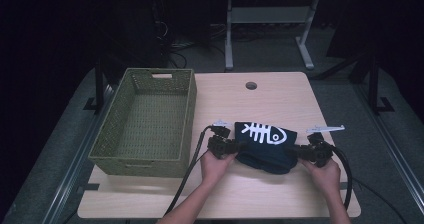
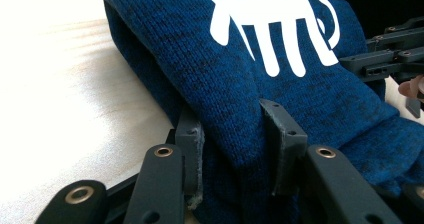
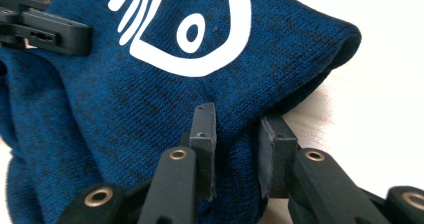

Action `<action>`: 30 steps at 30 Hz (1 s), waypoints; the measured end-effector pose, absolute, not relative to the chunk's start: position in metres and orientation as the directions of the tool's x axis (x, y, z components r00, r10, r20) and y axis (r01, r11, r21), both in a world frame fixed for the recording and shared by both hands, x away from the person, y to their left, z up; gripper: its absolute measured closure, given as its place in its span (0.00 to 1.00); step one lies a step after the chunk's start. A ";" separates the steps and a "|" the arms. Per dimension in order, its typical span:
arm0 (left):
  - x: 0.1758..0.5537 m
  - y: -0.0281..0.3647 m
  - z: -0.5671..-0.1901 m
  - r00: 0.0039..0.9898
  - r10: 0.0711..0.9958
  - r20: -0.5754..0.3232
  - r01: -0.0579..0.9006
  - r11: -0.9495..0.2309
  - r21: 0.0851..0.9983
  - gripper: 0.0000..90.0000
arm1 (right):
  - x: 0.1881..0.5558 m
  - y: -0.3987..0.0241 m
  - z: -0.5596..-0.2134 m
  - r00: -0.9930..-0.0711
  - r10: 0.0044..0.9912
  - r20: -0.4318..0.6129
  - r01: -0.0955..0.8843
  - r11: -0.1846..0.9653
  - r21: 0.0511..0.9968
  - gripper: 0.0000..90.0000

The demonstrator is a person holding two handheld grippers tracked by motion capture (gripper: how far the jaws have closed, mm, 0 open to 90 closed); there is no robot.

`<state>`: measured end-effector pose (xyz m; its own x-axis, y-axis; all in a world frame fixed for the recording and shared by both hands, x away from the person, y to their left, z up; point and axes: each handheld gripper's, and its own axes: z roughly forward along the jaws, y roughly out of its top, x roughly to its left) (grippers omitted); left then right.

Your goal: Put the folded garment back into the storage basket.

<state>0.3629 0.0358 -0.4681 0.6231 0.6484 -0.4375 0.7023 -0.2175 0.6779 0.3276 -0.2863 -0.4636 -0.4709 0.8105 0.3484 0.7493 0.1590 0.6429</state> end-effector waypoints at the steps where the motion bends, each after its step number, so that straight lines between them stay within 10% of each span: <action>1: 0.363 0.036 -0.468 0.623 0.647 -0.438 0.702 -0.217 0.678 0.73 | 0.327 -0.287 -0.463 -0.469 0.809 0.354 0.750 0.154 0.643 0.81; 30: 0.348 0.037 -0.427 0.676 0.615 -0.407 0.638 -0.210 0.741 0.74 | 0.310 -0.295 -0.430 -0.495 0.768 0.406 0.706 0.084 0.703 0.81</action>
